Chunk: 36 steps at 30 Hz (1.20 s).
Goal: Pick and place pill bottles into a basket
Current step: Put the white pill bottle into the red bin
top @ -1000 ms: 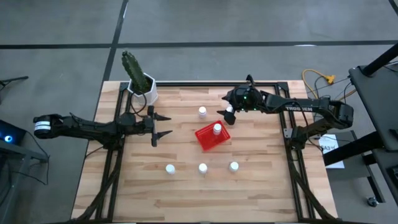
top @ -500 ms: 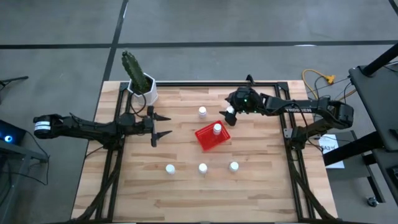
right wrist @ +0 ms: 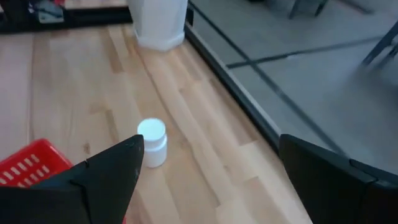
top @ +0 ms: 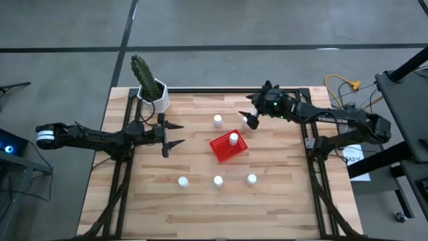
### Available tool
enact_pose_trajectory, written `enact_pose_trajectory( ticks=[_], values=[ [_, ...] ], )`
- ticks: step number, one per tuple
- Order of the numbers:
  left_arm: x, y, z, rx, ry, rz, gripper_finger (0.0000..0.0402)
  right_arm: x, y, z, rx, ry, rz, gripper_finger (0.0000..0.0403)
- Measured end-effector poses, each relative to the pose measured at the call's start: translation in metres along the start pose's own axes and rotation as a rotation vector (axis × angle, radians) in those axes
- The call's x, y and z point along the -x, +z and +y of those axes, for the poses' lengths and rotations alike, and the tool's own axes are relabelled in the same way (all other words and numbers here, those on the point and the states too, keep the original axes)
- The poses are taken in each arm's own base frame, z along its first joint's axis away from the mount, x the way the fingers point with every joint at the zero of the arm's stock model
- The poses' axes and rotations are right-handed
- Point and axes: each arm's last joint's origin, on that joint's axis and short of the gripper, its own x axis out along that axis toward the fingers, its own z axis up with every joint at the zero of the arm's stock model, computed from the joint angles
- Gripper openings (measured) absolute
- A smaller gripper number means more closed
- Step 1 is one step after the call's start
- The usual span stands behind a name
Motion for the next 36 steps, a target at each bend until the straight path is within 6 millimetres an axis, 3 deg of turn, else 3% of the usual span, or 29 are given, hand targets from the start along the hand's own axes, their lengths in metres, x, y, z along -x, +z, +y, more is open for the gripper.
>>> enact_pose_trajectory(
  ticks=[6,14,22,27,36],
  values=[
    [0.000,0.000,0.000,0.018,0.000,0.001,0.0258,0.028,0.004,-0.003,0.018,-0.011,-0.083,0.0363],
    [0.000,0.001,0.000,0.002,0.001,-0.004,0.0258,0.060,-0.029,-0.008,-0.055,-0.061,-0.214,0.0363],
    [0.000,0.004,0.002,-0.010,0.034,-0.040,0.0258,0.052,-0.087,0.000,-0.168,0.028,-0.296,0.0363],
    [0.001,0.006,0.002,-0.005,0.036,-0.057,0.0258,0.049,-0.103,0.001,-0.184,0.035,-0.309,0.0363],
    [0.001,0.006,0.002,-0.004,0.037,-0.055,0.0258,0.037,-0.119,0.004,-0.236,0.064,-0.144,0.0363]
  ],
)
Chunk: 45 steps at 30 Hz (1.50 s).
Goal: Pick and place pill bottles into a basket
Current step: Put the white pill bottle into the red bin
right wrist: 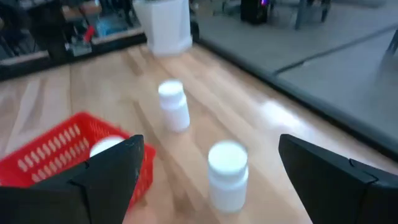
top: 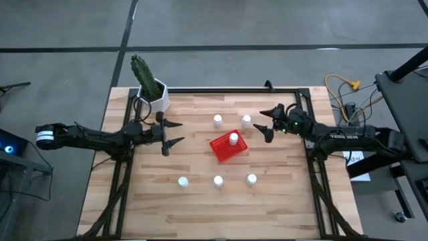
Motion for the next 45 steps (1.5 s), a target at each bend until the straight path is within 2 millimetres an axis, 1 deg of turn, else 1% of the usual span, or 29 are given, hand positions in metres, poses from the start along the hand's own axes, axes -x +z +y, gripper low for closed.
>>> enact_pose_trajectory(
  ticks=[9,15,21,27,36,45],
  values=[
    [0.000,0.000,0.000,0.001,0.001,0.003,0.0258,-0.017,-0.024,-0.004,-0.039,-0.031,0.182,0.0363],
    [0.000,0.000,0.000,0.001,0.001,0.003,0.0258,-0.033,-0.031,-0.005,-0.046,-0.052,0.271,0.0363],
    [0.000,-0.001,0.000,0.002,0.000,0.005,0.0258,-0.048,-0.038,-0.008,-0.028,-0.127,0.327,0.0363],
    [0.000,-0.001,0.000,0.004,0.000,0.006,0.0258,-0.059,-0.045,-0.010,-0.023,-0.158,0.300,0.0363],
    [0.000,-0.001,0.000,0.005,0.000,0.006,0.0258,-0.068,-0.063,-0.013,-0.048,-0.164,0.302,0.0363],
    [0.000,-0.001,0.000,0.005,0.000,0.006,0.0258,-0.076,-0.068,-0.014,-0.064,-0.161,0.247,0.0363]
  ],
)
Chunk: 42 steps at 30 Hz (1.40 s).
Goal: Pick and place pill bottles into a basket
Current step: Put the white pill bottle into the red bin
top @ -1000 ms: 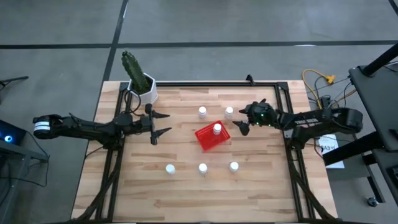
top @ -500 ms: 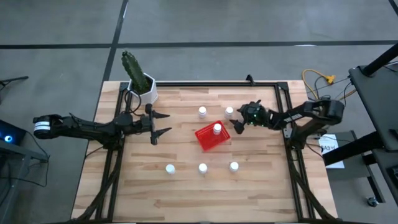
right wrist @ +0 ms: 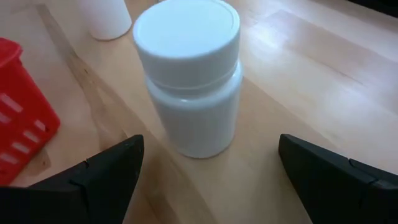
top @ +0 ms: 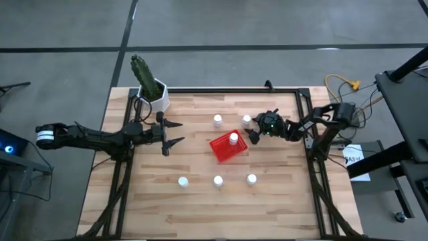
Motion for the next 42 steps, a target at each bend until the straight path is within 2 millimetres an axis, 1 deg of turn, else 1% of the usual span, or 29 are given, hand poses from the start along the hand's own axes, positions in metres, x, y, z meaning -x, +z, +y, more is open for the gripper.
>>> enact_pose_trajectory(
  ticks=[13,20,28,33,42],
  values=[
    [0.000,0.000,0.000,-0.001,0.000,-0.001,0.0258,0.000,0.000,-0.002,-0.006,-0.072,-0.019,0.0363],
    [0.000,0.000,0.000,-0.001,0.000,-0.002,0.0258,0.000,0.005,-0.001,-0.012,-0.061,-0.065,0.0363],
    [0.000,0.000,0.000,-0.004,0.000,-0.002,0.0258,0.000,0.005,-0.001,-0.010,-0.052,-0.065,0.0363],
    [0.000,0.000,0.000,-0.003,0.000,-0.002,0.0258,-0.002,0.010,0.002,0.015,0.006,-0.070,0.0363],
    [0.000,0.000,0.000,-0.003,0.001,-0.003,0.0258,-0.003,0.009,0.002,0.034,0.003,-0.061,0.0363]
  ],
)
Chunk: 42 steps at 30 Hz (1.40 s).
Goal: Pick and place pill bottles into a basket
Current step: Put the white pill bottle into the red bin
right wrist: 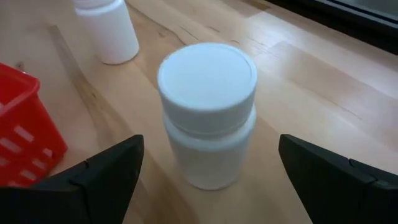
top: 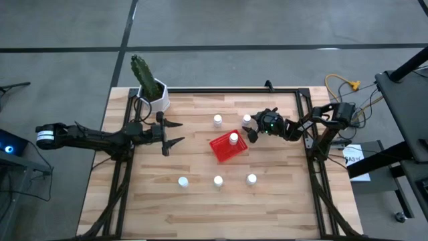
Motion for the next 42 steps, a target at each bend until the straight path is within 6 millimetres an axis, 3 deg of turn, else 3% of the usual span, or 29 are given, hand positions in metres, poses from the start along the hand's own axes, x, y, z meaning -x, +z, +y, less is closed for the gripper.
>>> enact_pose_trajectory(
  ticks=[29,42],
  values=[
    [0.0001,0.0004,0.0001,0.001,0.000,-0.002,0.0258,-0.0032,0.0035,-0.0008,0.010,-0.062,-0.003,0.0362],
    [0.0001,0.0004,0.0000,0.002,0.000,-0.002,0.0258,-0.0032,0.0031,-0.0009,0.020,-0.065,0.000,0.0254]
  ],
)
